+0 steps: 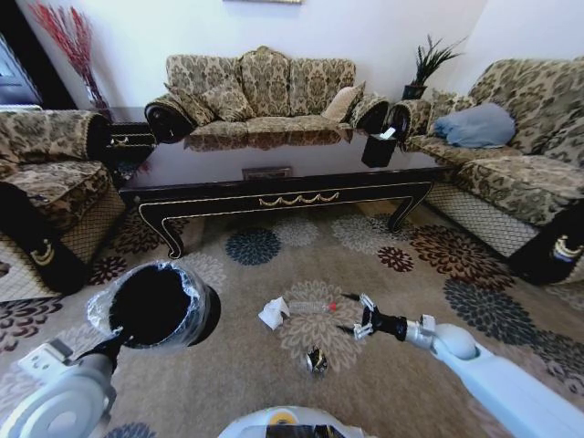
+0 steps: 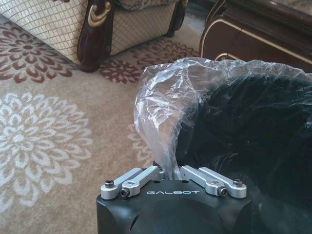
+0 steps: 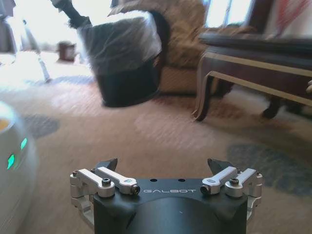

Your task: Move to the front of the table and pick up the trash from the floor, then place it into the trash bin.

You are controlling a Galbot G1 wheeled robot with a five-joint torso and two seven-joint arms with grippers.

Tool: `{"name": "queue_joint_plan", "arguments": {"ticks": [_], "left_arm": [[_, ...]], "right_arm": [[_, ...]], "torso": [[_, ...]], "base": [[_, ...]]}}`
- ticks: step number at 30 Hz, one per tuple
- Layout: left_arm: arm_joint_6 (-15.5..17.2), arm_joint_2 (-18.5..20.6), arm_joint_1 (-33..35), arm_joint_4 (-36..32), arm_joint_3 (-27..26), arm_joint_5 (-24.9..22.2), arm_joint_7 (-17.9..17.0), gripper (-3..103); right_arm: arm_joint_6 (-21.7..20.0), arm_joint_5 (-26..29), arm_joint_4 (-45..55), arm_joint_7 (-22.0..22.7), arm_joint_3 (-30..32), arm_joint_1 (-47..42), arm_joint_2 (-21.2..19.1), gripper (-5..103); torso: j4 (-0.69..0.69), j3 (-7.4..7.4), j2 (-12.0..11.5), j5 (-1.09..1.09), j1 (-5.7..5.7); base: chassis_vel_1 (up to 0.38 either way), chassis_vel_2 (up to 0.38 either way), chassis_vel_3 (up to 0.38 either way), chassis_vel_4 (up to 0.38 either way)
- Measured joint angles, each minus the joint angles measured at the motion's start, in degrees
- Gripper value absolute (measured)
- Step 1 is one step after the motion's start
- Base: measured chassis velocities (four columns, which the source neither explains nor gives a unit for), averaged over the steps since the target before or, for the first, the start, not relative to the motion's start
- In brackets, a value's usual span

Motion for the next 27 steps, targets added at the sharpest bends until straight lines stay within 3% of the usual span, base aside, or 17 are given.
{"name": "queue_joint_plan", "arguments": {"ticks": [8, 17, 27], "left_arm": [[0.1, -0.3, 0.8, 0.0, -0.3, -0.1, -0.3, 2], [0.2, -1.1, 1.6, 0.3, 0.1, -0.4, -0.6, 2], [0.2, -1.7, 2.0, 0.3, 0.0, -0.5, -0.8, 2]], "right_arm": [[-1.0, -3.6, -5.1, -2.7, -5.5, 5.9, 2.8, 100], [1.8, -12.8, -11.5, -4.4, -8.6, 7.9, 9.9, 100], [2.4, -15.6, -18.6, -9.8, -13.5, 13.8, 13.2, 100]], "torso": [[0.0, 0.0, 0.0, 0.01, 0.0], [-0.01, 0.0, 0.0, 0.0, 0.0], [0.0, 0.0, 0.0, 0.01, 0.0]], "base": [[0.0, 0.0, 0.0, 0.0], [0.0, 0.0, 0.0, 0.0], [0.0, 0.0, 0.0, 0.0]]}}
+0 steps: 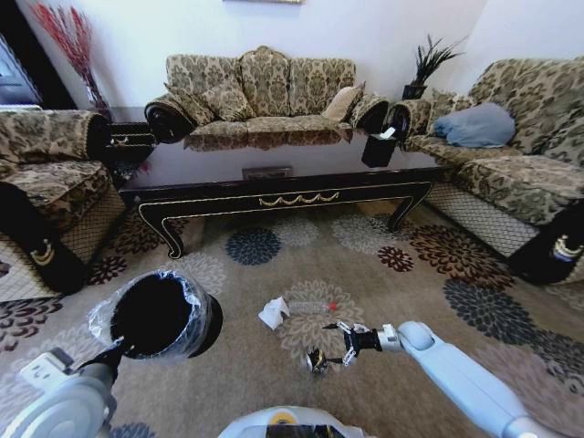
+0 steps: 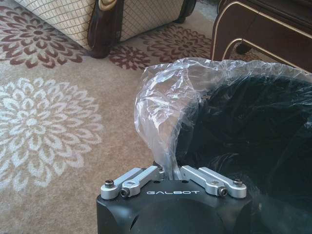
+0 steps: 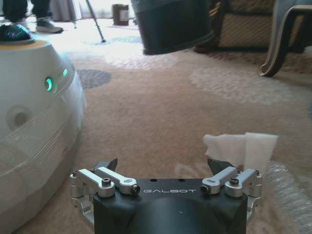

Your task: Move to the front of the table and pick up the trash from the floor, then place it into the trash bin.

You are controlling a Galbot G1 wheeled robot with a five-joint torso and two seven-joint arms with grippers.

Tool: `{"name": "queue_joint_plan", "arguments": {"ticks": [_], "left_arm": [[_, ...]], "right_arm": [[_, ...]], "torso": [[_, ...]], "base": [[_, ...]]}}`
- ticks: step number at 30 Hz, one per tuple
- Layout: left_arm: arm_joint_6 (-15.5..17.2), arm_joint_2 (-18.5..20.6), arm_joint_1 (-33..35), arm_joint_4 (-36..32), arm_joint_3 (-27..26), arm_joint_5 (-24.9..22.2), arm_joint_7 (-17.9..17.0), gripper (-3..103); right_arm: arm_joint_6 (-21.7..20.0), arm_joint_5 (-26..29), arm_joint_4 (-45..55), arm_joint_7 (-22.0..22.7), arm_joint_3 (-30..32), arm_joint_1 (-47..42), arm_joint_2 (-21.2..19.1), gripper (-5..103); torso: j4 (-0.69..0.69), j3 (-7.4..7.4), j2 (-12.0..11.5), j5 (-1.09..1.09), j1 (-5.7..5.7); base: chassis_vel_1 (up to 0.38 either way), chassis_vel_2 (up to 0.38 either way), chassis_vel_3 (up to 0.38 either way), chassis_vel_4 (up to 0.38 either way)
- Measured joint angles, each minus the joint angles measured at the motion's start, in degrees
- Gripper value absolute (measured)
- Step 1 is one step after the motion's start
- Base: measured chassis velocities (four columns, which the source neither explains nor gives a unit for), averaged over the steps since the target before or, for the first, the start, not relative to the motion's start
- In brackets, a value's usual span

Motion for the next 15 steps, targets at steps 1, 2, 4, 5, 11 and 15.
{"name": "queue_joint_plan", "arguments": {"ticks": [1, 2, 4, 5, 11, 15], "left_arm": [[0.0, 0.0, 0.0, 0.0, 0.0, 0.0, 0.0, 2], [0.0, 0.0, 0.0, 0.0, -0.1, 0.0, -0.1, 2], [0.0, -0.1, 0.1, 0.0, -0.1, 0.0, -0.1, 2], [0.0, -0.2, 0.2, 0.0, -0.1, 0.0, -0.2, 2], [0.0, -0.7, 0.1, 0.1, 0.0, 0.0, -0.3, 2], [0.0, -0.9, 0.1, 0.1, 0.1, 0.0, -0.4, 2]], "right_arm": [[0.0, -0.2, -1.3, -1.2, -0.8, 1.3, 0.5, 100], [0.0, -0.3, -2.7, -2.4, -1.5, 2.5, 1.0, 100], [0.4, -0.5, -5.0, -4.3, -2.6, 4.6, 1.9, 100], [0.8, -0.8, -6.5, -5.4, -3.5, 6.1, 2.5, 100], [2.1, -3.6, -12.5, -10.6, -6.0, 11.7, 5.6, 100], [3.9, -5.8, -16.7, -14.2, -7.6, 14.3, 8.0, 100]], "torso": [[0.0, 0.0, 0.0, -0.02, 0.0], [-0.01, 0.0, 0.0, -0.01, 0.0], [0.0, 0.0, 0.0, 0.0, 0.0], [0.0, 0.0, 0.0, -0.01, 0.0], [0.01, 0.0, 0.0, -0.01, 0.0], [-0.01, 0.0, 0.0, 0.0, 0.0]], "base": [[0.0, 0.0, 0.0, 0.0], [0.0, 0.0, 0.0, 0.0], [0.0, 0.0, 0.0, 0.0], [0.0, 0.0, 0.0, 0.0], [0.0, 0.0, 0.0, 0.0], [0.0, 0.0, 0.0, 0.0]]}}
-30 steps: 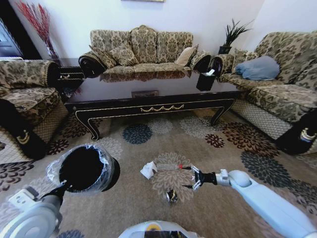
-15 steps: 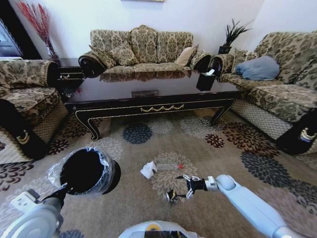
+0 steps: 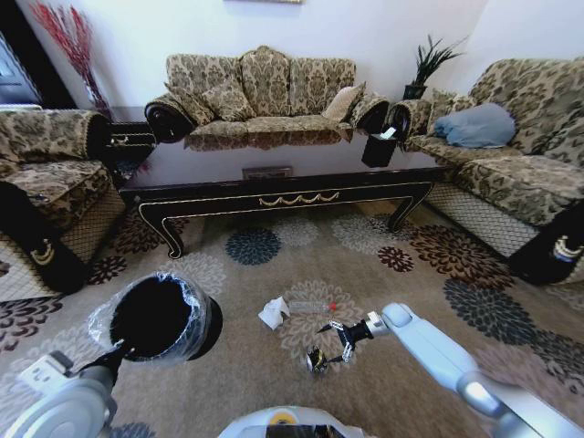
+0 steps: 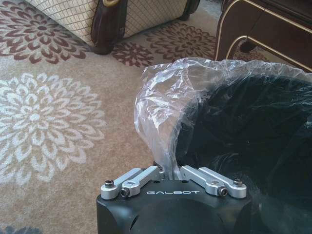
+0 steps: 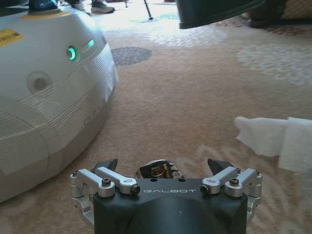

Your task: Move to the front of the table and pick up the trash from the floor, then place it into the trash bin.

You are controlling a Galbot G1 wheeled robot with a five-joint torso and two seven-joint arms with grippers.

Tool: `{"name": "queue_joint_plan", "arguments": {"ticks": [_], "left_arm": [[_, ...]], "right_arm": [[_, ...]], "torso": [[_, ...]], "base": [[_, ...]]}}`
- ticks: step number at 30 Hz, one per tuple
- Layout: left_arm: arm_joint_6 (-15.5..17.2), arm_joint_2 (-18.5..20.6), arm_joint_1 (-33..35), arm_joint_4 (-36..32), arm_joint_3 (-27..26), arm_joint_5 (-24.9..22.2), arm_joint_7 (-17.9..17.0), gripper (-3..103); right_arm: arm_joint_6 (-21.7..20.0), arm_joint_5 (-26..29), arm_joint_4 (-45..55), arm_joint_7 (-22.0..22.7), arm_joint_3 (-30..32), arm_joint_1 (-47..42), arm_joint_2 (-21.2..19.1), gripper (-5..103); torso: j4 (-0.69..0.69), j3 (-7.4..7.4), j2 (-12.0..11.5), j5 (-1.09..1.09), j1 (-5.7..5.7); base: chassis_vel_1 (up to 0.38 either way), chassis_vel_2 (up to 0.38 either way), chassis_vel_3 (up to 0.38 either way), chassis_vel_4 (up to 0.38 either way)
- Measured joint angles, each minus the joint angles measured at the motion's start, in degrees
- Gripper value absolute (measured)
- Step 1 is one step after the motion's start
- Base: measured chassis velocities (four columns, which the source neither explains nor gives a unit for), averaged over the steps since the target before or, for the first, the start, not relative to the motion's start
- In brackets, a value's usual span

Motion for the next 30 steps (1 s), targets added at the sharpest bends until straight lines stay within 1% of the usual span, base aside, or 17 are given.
{"name": "queue_joint_plan", "arguments": {"ticks": [5, 8, 10, 13, 14, 18, 24, 30], "left_arm": [[0.0, 0.0, 0.2, 0.0, -0.4, 0.0, 0.0, 2], [0.0, -0.2, 0.6, 0.0, -0.5, 0.0, -0.1, 2], [0.0, -0.3, 0.6, 0.0, -0.5, 0.0, -0.1, 2], [0.0, -0.6, 1.0, 0.0, -0.6, 0.0, -0.2, 2], [0.0, -0.6, 1.0, 0.0, -0.6, 0.0, -0.2, 2], [0.0, -0.9, 1.5, 0.0, -0.8, 0.0, -0.2, 2], [0.0, -1.1, 2.1, 0.0, -1.2, 0.1, -0.2, 2], [-0.1, -1.5, 2.5, 0.0, -1.3, 0.1, -0.3, 2]], "right_arm": [[0.1, -1.1, -2.6, -2.2, -0.5, 1.3, 1.7, 100], [-0.5, -1.3, -5.9, -4.0, -1.1, 2.7, 3.9, 100], [-0.5, -1.3, -6.7, -4.3, -1.2, 3.0, 4.4, 100], [-0.6, -1.3, -9.9, -4.7, -1.7, 4.2, 7.2, 100], [-0.6, -1.3, -9.9, -4.7, -1.7, 4.2, 7.2, 100], [-0.4, -0.8, -12.3, -4.7, -2.9, 5.5, 10.3, 100], [0.9, -1.2, -14.9, -3.7, -4.3, 6.5, 11.8, 100], [1.1, -1.4, -16.6, -3.4, -4.9, 6.8, 12.0, 100]], "torso": [[0.0, 0.0, 0.0, -0.01, 0.0], [0.01, 0.0, 0.0, -0.01, 0.0], [0.0, 0.0, 0.0, -0.01, 0.0], [0.01, 0.0, 0.0, -0.01, 0.0], [0.01, 0.0, 0.0, -0.01, 0.0], [0.03, 0.0, 0.0, 0.0, 0.0], [0.01, 0.0, 0.0, 0.0, 0.0], [0.01, 0.0, 0.0, 0.0, -0.01]], "base": [[0.0, 0.0, 0.0, 0.0], [0.0, 0.0, 0.0, 0.0], [0.0, 0.0, 0.0, 0.0], [0.0, 0.0, 0.0, 0.0], [0.0, 0.0, 0.0, 0.0], [0.0, 0.0, 0.0, 0.0], [0.0, 0.0, 0.0, 0.0], [0.0, 0.0, 0.0, 0.0]]}}
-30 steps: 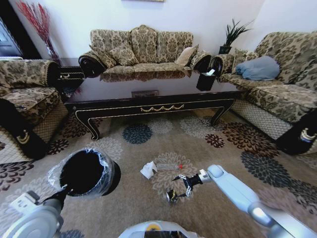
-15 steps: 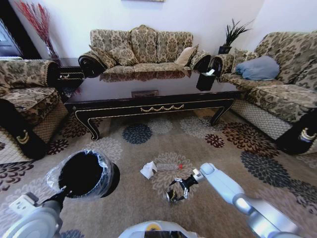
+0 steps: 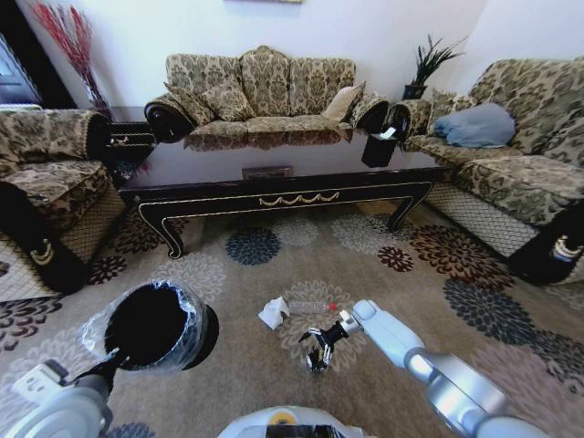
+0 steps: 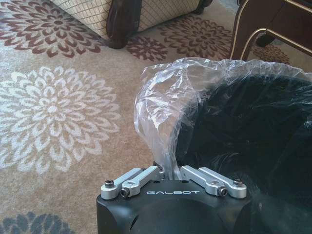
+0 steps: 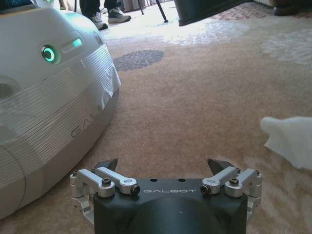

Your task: Move to the front of the table and pick up the trash from the floor, then place it into the trash bin.

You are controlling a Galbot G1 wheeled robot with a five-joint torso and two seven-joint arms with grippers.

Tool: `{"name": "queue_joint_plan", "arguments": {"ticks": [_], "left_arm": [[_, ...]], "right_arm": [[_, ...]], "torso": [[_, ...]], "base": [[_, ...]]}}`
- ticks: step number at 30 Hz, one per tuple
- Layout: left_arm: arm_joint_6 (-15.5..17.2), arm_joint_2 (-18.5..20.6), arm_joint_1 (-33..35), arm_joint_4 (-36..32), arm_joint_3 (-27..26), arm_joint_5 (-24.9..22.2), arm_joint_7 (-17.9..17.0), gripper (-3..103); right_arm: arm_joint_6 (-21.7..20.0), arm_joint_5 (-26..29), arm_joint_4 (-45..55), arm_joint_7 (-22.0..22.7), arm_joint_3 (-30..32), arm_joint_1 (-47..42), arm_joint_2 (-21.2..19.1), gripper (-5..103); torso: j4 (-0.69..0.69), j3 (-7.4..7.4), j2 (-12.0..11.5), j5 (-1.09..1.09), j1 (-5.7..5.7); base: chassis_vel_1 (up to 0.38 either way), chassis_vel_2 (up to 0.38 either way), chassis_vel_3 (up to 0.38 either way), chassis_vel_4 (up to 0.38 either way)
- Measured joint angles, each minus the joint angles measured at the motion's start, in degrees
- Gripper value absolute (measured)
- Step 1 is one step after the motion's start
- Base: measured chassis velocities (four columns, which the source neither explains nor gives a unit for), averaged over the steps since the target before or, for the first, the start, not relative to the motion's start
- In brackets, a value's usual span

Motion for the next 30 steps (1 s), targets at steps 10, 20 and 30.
{"name": "queue_joint_plan", "arguments": {"ticks": [10, 20, 30], "left_arm": [[0.0, -0.1, -0.1, 0.0, 0.3, 0.1, 0.0, 2], [0.0, 0.0, -0.3, 0.0, 0.5, 0.1, 0.0, 2], [0.0, 0.2, -0.6, 0.0, 0.5, 0.1, 0.0, 2]], "right_arm": [[0.3, 0.0, -0.9, 1.9, -0.4, 0.0, -1.3, 79], [1.1, -1.1, -1.3, 2.5, -0.5, -0.7, -0.5, 46], [2.0, -1.7, -1.6, 2.9, 0.0, -0.7, -0.8, 4]], "torso": [[0.0, 0.0, 0.0, 0.01, 0.0], [0.01, 0.0, 0.0, 0.0, 0.0], [0.01, 0.0, 0.0, 0.01, 0.0]], "base": [[0.0, 0.0, 0.0, 0.0], [0.0, 0.0, 0.0, 0.0], [0.0, 0.0, 0.0, 0.0]]}}
